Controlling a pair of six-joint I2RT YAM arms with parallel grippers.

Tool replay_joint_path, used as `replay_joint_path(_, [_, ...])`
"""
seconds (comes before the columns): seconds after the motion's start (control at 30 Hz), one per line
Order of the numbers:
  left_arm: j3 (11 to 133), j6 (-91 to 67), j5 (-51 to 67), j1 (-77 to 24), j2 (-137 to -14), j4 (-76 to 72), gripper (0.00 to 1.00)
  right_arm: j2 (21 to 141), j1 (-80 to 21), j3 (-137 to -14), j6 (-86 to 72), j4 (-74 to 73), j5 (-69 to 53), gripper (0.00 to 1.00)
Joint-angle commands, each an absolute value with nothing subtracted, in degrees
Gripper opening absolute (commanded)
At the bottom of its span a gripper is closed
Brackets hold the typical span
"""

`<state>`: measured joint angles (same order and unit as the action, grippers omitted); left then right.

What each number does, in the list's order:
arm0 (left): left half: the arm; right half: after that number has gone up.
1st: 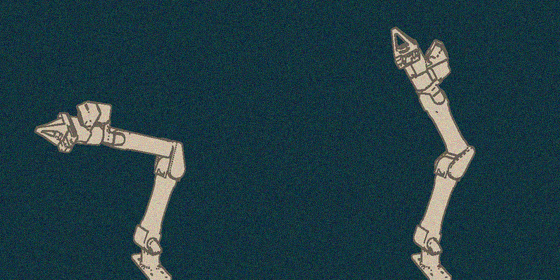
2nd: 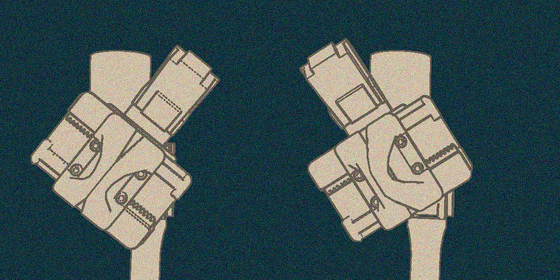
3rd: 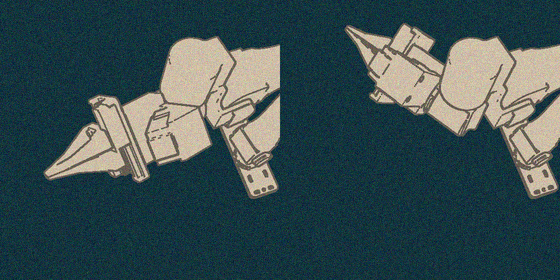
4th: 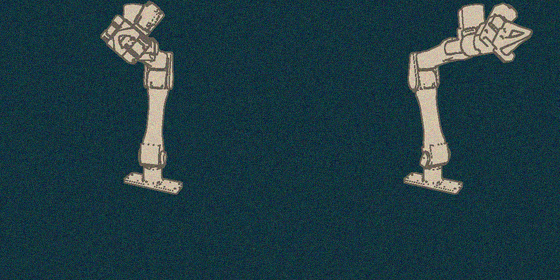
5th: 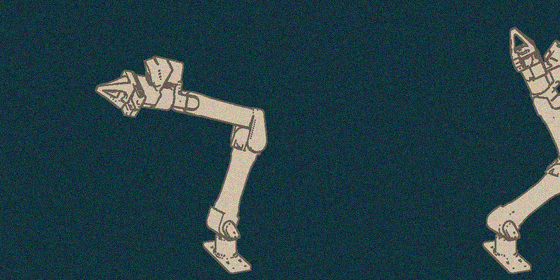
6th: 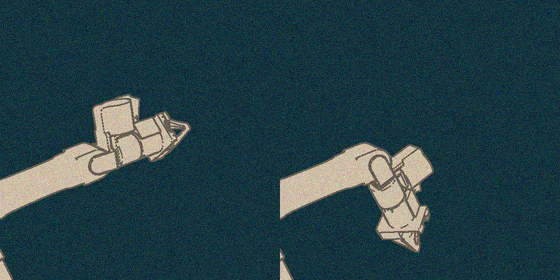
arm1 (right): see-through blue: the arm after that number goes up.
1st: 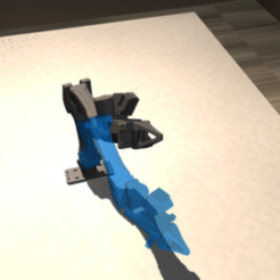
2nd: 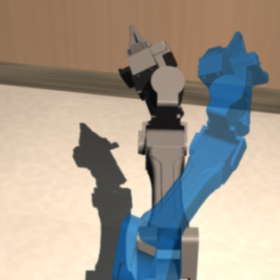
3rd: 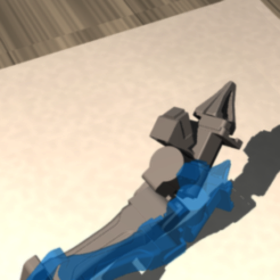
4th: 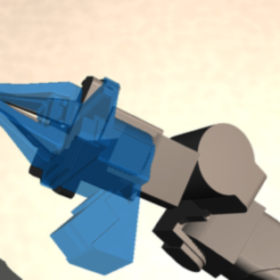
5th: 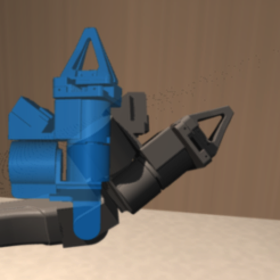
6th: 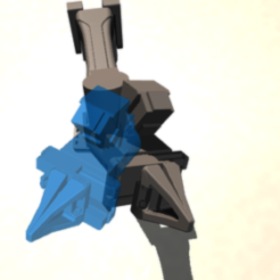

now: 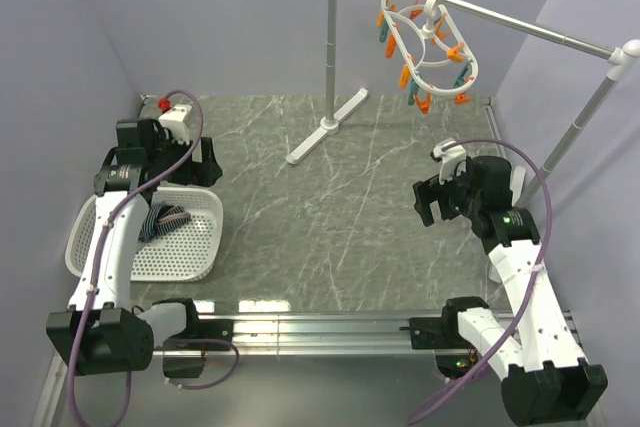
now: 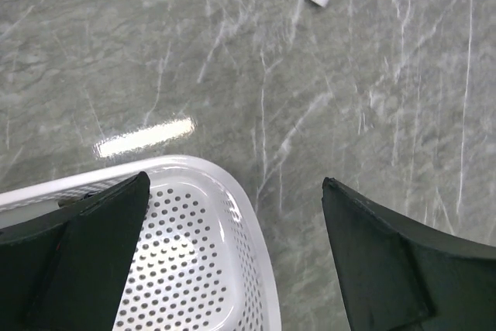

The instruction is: Clip the underwear to the hanger

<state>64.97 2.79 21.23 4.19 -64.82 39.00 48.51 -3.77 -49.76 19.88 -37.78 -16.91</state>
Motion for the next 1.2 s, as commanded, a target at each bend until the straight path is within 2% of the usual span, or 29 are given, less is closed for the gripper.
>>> replay_joint_path(0.0, [70.03,10.26,27.85,5.45,-65.74,44.81,0.99,51.32,-3.78,-53.70,22.67,-40.69,-20.47,1.00])
replay_joint_path(0.13, [73.91,19.48,27.60,7.03,-69.51,51.32,0.99,53.35,-3.69,-54.32,23.55,-40.96,-22.06,1.00])
replay_joint_path(0.4, [74.62,43.13,28.73,16.86,-74.44,63.80,0.99,58.09,-3.87,-56.95,24.52,-42.27,-25.22,1.00])
replay_joint_path(0.57, [69.98,58.59,29.97,19.34,-74.80,62.67,0.90,59.33,-4.04,-57.57,23.91,-42.01,-26.46,1.00])
replay_joint_path(0.77, [57.84,82.68,35.24,21.53,-73.12,59.15,0.79,60.56,-4.22,-58.27,24.17,-42.45,-25.23,1.00])
replay_joint_path(0.9, [59.14,88.06,36.91,21.80,-80.39,60.81,0.72,61.00,-4.22,-58.62,24.52,-42.80,-24.70,1.00])
replay_joint_path(1.17, [60.91,93.34,34.63,22.32,-86.31,58.20,0.69,61.17,-4.31,-58.36,24.52,-42.89,-24.08,1.00])
